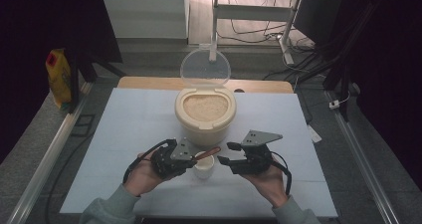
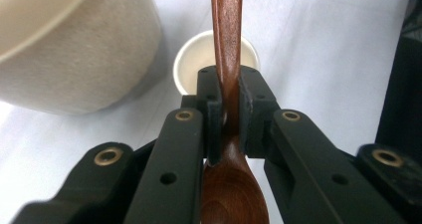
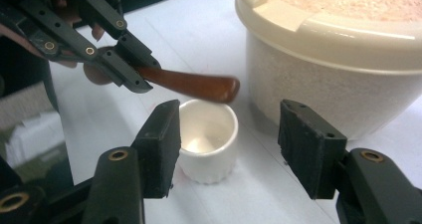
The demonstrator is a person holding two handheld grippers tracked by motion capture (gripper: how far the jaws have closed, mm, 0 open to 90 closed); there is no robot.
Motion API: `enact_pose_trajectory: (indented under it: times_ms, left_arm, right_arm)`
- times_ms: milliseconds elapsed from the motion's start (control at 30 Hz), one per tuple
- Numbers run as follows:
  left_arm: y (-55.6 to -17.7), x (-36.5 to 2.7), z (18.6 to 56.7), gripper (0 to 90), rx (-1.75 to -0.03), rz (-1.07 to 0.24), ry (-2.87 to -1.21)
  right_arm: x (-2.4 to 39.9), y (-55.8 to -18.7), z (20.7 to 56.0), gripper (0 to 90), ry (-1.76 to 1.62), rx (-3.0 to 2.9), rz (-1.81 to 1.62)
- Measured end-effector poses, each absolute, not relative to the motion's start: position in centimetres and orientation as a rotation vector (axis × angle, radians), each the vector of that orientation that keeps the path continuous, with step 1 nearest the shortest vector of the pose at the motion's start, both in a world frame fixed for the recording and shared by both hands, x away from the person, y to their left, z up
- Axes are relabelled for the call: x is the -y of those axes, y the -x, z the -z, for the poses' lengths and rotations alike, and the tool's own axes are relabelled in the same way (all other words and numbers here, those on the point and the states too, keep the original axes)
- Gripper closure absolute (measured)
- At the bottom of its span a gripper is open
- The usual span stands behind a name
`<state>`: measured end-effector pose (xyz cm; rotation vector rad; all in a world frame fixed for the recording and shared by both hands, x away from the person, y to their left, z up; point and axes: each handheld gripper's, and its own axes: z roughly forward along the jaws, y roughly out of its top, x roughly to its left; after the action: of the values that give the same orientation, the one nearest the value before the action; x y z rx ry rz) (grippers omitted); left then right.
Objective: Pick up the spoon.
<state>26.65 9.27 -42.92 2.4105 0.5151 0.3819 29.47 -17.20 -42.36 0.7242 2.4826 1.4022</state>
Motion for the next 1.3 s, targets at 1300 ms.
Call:
enact_pose_trajectory:
  times_ms: [1300]
  left_arm:
    - [-26.1,-8.5,43.0,80.6,-0.527,-0.467,-2.29]
  right_arm:
    - [15.3,-28.9,43.2,51.5,-0.809,-2.298,-1.634]
